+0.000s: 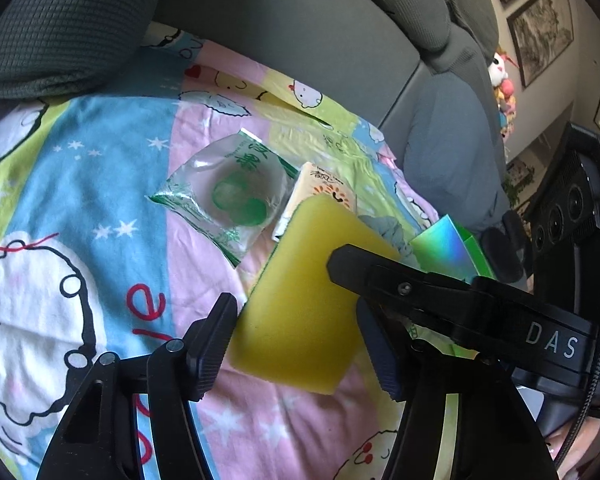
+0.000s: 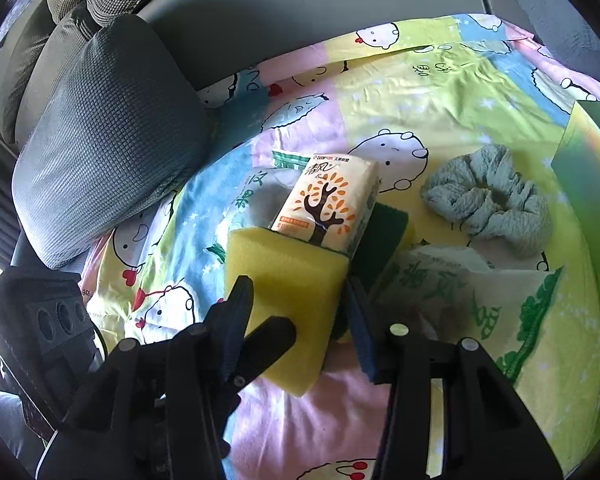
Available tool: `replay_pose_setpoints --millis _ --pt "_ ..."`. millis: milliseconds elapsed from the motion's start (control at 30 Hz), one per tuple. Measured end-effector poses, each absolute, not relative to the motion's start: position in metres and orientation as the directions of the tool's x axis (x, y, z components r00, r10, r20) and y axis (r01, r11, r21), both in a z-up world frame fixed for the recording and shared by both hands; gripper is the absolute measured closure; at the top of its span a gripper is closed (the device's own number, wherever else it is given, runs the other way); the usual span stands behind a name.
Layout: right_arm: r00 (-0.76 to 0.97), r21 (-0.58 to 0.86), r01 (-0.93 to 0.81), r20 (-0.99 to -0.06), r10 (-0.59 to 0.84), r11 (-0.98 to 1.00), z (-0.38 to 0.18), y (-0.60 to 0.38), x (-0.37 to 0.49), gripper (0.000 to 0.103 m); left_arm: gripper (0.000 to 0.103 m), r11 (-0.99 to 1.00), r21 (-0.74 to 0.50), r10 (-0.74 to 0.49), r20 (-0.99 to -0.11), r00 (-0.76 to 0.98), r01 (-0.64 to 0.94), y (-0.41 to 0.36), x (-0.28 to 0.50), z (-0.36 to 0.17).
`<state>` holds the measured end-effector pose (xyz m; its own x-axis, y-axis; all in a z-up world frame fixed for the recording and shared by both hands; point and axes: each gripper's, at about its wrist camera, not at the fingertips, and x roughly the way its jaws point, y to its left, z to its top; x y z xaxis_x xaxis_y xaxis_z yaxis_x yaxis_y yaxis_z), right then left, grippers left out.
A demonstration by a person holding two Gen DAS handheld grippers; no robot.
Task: Organize objects
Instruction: 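Move the right tool to the yellow sponge and close on it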
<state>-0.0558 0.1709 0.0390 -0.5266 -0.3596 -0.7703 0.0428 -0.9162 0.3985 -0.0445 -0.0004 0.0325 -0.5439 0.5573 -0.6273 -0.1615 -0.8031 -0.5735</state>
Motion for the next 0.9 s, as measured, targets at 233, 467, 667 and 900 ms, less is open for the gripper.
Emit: replay_pose_setpoints --millis 233,467,667,900 --pt "-0.519 0.434 0.028 -0.764 -0.384 -0.9 0.041 0.182 -0.049 0.059 0.04 -0.815 -0.562 0.537 -0.635 -0.556 -0.145 -0.002 -0.042 0.034" --pt "-0.495 0.518 -0.011 -0.746 -0.446 -0.855 0.033 0.195 -0.05 0.059 0.04 -0.813 -0.558 0.546 -0.628 -0.555 -0.168 -0.001 -0.038 0.038" --pt "-0.483 0.492 0.033 -0.754 -0.445 -0.87 0.029 0.171 -0.055 0.058 0.04 -0.838 -0.509 0.524 -0.645 -0.557 -0.198 0.011 -0.034 0.044" --pt "-0.528 0.544 0.053 -0.697 -0.485 -0.838 0.048 0.183 -0.038 0.059 0.04 -0.875 -0.396 0.477 -0.601 -0.641 -0.279 0.031 -0.007 0.092"
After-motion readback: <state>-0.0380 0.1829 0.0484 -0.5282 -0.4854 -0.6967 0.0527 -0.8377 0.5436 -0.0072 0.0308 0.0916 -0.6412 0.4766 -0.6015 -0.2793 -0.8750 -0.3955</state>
